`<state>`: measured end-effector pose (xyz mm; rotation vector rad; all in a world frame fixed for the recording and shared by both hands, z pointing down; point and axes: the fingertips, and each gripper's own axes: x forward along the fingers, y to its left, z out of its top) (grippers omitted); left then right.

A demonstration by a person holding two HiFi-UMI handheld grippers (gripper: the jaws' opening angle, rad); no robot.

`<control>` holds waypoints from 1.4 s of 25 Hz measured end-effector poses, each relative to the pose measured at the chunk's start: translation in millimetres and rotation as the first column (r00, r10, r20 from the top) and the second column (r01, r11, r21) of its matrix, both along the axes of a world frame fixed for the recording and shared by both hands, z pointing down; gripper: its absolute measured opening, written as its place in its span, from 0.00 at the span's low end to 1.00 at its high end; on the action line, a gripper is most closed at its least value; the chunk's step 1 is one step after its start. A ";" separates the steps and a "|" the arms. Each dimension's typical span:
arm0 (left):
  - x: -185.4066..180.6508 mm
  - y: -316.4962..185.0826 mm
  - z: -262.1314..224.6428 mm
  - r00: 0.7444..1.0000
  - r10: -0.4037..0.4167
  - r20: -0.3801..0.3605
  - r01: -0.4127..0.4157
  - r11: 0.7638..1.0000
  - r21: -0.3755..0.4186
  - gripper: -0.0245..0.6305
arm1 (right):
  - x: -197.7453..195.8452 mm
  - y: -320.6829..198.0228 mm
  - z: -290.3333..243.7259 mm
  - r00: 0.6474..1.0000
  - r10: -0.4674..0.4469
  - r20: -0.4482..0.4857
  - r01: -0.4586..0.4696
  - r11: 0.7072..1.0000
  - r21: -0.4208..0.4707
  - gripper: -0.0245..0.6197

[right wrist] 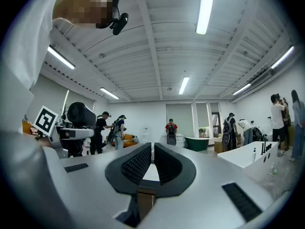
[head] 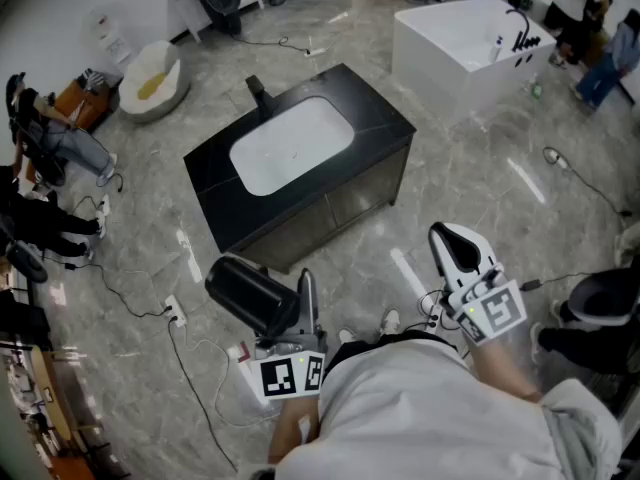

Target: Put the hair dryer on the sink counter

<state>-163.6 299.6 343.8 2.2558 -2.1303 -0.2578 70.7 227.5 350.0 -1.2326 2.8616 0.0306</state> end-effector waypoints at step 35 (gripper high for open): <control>27.7 -21.4 -7.4 1.000 0.023 -0.016 -0.022 0.999 0.027 0.47 | 23.2 -22.6 2.2 0.995 -0.021 0.098 0.023 0.999 -0.028 0.11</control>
